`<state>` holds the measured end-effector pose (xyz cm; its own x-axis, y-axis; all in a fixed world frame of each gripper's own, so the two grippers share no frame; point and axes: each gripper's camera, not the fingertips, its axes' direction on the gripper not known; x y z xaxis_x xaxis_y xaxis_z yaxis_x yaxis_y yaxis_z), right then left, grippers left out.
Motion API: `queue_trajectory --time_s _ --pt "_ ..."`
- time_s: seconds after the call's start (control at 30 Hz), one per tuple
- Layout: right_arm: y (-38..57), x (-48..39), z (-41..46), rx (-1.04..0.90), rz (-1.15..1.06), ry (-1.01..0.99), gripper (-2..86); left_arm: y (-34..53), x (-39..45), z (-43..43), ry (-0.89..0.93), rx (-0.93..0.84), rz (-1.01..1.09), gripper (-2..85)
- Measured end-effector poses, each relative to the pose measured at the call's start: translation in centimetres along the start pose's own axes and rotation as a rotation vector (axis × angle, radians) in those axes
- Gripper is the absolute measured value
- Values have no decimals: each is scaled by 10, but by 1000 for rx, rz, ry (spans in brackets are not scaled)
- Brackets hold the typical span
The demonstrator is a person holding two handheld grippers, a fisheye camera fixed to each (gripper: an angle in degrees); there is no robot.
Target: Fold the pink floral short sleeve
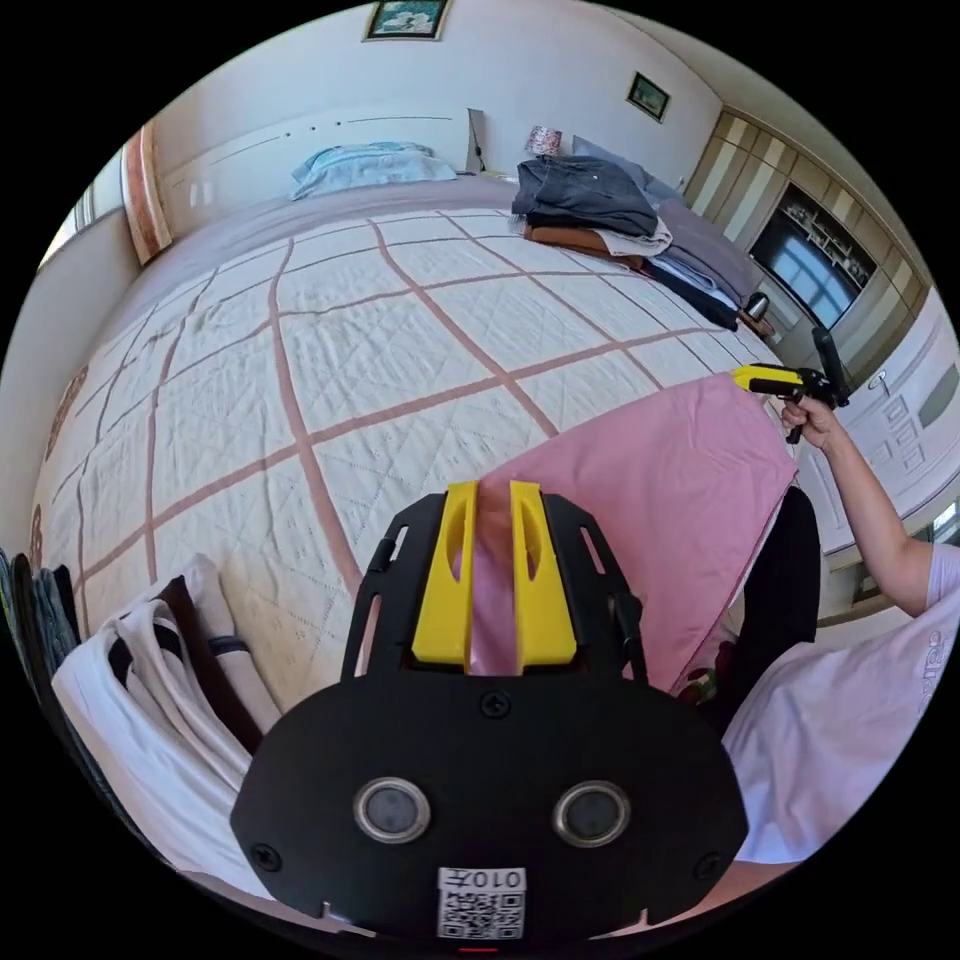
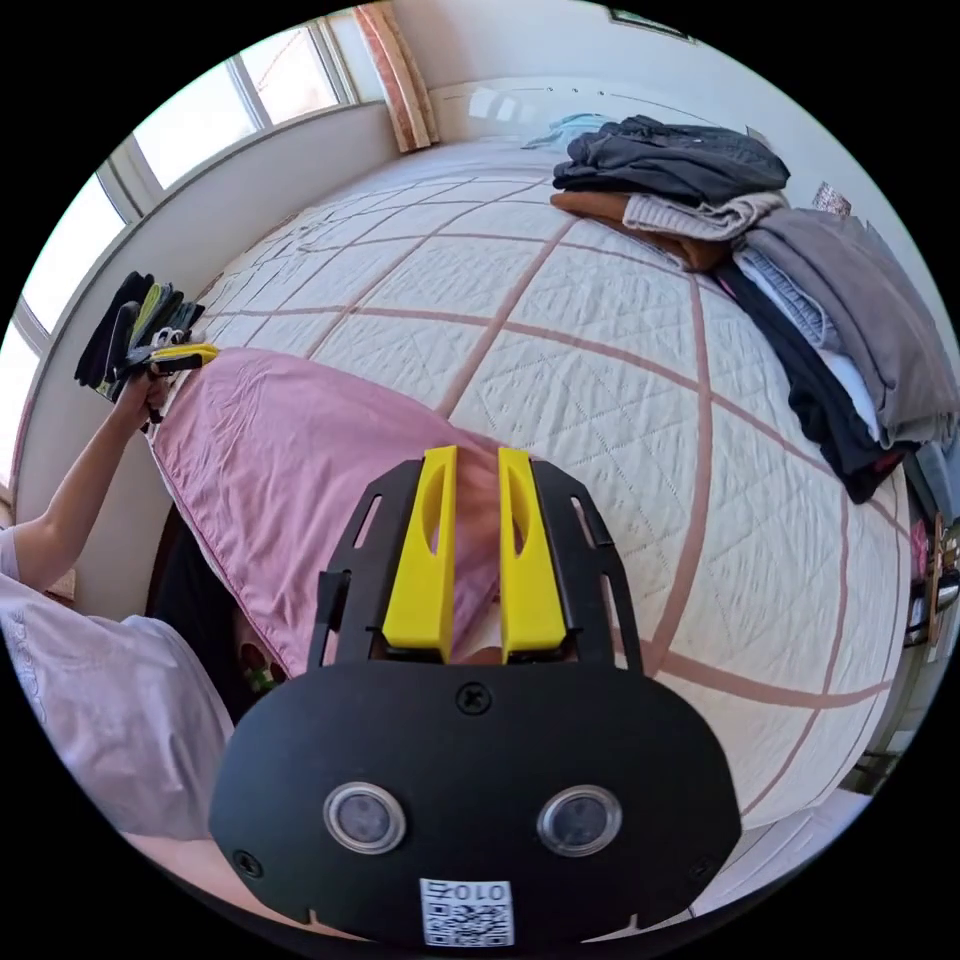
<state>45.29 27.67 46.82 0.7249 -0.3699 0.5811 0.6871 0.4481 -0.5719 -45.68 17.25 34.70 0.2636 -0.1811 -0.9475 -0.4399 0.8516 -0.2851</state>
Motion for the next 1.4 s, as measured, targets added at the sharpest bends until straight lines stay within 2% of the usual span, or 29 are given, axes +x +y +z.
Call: queue_trajectory --time_s 0.07,0.2,0.37,0.5,0.53,0.67,0.8,0.93,1.13,1.27,1.4 --pt "5 11 -3 31 65 -27 72 8 -16 -1 65 47 -59 47" --pt "12 5 -9 40 58 -16 74 22 -36 -11 106 107 -140 46" --pt "32 -53 -40 153 -53 83 77 32 -5 -48 -51 158 -50 53" --pt "35 -64 -9 14 -59 91 81 32 15 -31 -153 10 67 55" --pt "37 -64 2 -15 -45 83 81 33 10 -20 -138 -26 62 55" --pt "45 -71 -4 27 36 76 79 42 -11 -23 -32 27 -35 54" --pt "60 -114 -32 78 4 240 80 66 3 -52 -192 88 -44 55" --pt "73 -225 -50 180 -217 218 80 126 21 -91 -289 236 -156 56" --pt "52 -421 0 217 -532 85 106 186 28 -94 -263 271 -237 56" --pt "43 -543 53 156 -792 158 124 202 18 -96 -169 311 -247 57" --pt "43 -595 86 109 -950 268 130 214 11 -91 -132 283 -224 58"
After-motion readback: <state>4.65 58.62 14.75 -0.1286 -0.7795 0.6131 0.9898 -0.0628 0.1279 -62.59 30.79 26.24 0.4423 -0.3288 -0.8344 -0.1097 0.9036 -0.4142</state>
